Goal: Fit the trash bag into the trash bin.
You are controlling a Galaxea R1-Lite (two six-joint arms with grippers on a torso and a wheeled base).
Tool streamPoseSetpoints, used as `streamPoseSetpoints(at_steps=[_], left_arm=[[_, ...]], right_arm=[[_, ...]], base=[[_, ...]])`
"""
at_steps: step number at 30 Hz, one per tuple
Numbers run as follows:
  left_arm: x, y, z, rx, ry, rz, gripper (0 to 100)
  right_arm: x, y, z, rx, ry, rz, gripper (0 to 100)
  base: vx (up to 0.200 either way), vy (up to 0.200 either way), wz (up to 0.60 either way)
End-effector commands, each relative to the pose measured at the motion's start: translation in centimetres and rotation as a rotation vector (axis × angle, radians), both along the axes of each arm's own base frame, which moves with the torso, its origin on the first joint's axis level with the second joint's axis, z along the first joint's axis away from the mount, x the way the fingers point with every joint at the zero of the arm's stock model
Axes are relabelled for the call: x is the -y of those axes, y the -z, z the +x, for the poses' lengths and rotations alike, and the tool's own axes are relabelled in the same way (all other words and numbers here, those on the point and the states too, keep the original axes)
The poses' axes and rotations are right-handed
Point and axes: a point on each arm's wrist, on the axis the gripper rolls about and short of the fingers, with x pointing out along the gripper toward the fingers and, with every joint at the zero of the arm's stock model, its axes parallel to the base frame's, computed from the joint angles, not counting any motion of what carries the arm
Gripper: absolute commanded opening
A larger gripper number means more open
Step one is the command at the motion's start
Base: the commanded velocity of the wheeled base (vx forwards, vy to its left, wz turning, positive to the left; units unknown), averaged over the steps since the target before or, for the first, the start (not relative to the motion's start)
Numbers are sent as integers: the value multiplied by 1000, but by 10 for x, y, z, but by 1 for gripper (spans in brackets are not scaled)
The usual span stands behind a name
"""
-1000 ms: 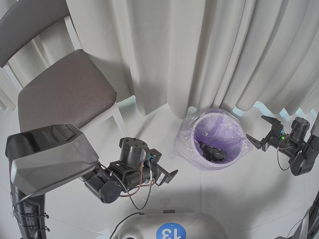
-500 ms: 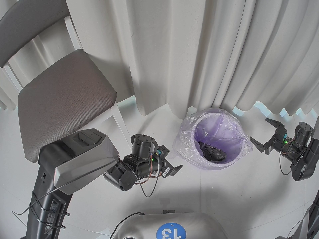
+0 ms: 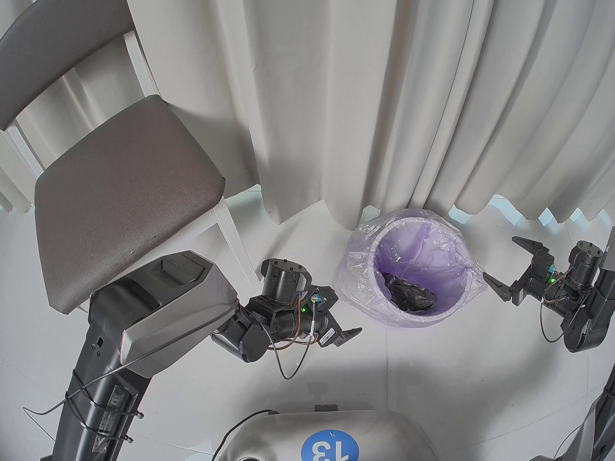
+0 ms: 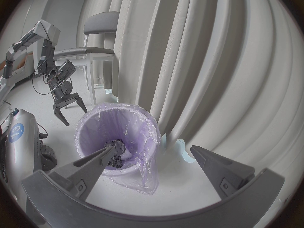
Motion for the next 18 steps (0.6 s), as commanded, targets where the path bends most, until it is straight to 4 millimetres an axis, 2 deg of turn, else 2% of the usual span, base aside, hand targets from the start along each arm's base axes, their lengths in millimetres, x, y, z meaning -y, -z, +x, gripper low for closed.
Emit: streamPoseSetpoints(at_steps=[1,9,10,18], left_arm=[[10,7,13,11,0,-9,100],[30,2,24,-13,14,-3,100],[33,2,28,-10,14,-6,0],[36,2,33,-36,2,2,0]], right_arm=[[0,2,1,5,0,-2,100],[6,4,-4,-7,-5,-1,100],[8,4,-4,-4,-9,-1,100],[11,5,-5,-8,-25,6,100]], base=[[0,0,0],[0,0,0],[0,0,0],[0,0,0]])
